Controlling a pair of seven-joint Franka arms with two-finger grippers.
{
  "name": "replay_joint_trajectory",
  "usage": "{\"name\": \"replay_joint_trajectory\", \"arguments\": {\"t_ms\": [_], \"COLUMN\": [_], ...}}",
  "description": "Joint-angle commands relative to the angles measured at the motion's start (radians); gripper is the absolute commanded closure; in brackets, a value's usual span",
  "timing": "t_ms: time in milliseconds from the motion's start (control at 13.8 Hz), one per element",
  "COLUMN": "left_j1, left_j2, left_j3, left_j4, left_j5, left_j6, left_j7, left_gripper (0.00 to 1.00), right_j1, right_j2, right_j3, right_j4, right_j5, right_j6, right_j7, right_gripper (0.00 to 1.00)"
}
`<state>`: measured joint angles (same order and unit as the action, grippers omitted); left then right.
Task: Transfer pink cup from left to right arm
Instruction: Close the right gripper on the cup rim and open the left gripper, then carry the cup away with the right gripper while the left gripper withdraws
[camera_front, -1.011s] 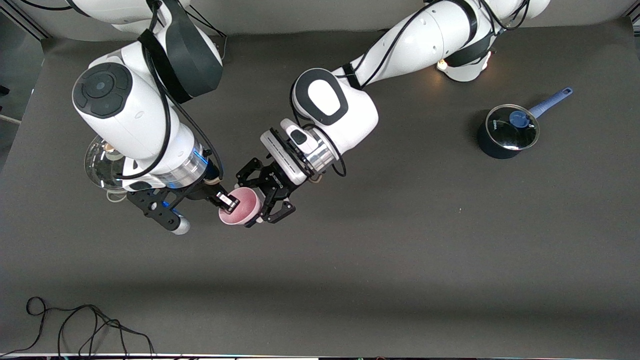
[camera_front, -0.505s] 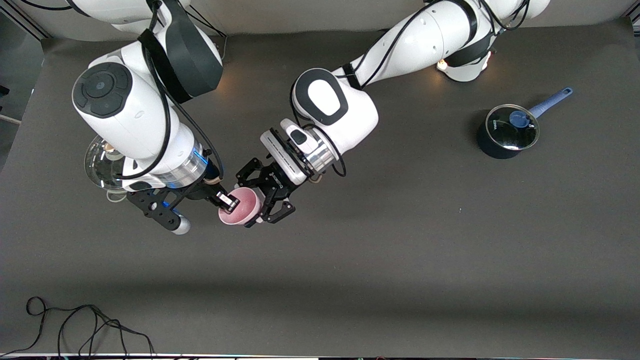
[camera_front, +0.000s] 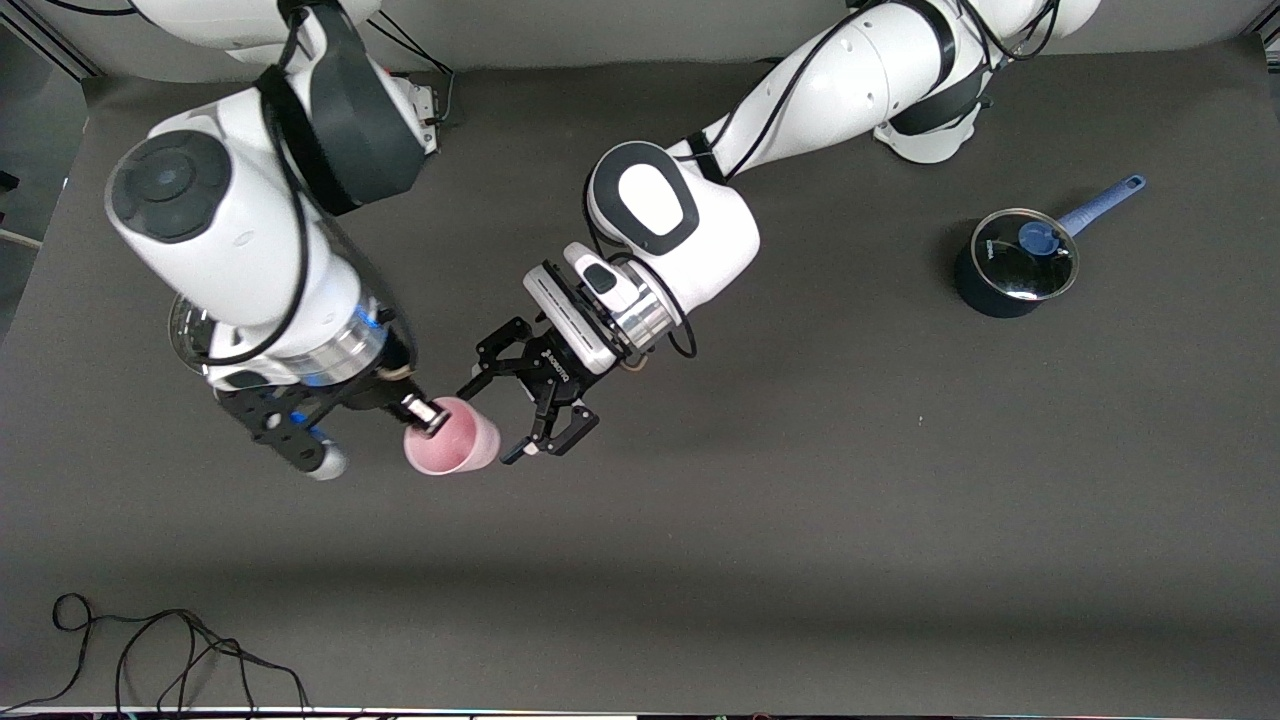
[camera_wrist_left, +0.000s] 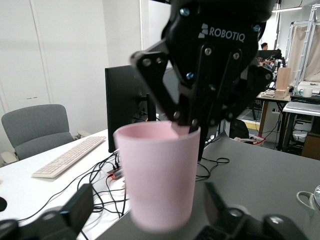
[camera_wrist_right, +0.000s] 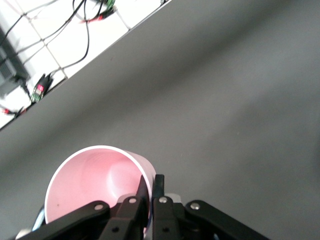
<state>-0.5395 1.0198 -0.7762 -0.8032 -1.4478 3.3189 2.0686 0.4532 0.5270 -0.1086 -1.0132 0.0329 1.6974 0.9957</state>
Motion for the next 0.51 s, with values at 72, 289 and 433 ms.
{"name": "replay_joint_trajectory", "arguments": {"t_ms": [72,289,433], "left_j1": [-0.013,-0.005,0.025], "left_j2": [-0.014,-0.014,-0.027], "left_j3": [0.018,0.025,0.069], "left_j4": [0.001,-0.002,-0.019], "left_j5": [0.009,0.013,0.111], "left_j6": [0.011,0.008,-0.031], "left_j7": [-0.019,-0.015,-0.015], "left_gripper": [0.00,0.00,0.00], "right_j1": [-0.014,-0.059,-0.108], "right_j2": [0.005,0.007,0.007], "right_j3": [-0.010,-0.019,-0.020], "right_j4": [0.028,0.044,0.042], "right_j5": [-0.018,-0.018,-0.016], "right_j6": [0.007,0.007,0.007], "right_j7": [-0.035,-0.080,-0.141], "right_gripper": [1.00,1.00,1.00]}}
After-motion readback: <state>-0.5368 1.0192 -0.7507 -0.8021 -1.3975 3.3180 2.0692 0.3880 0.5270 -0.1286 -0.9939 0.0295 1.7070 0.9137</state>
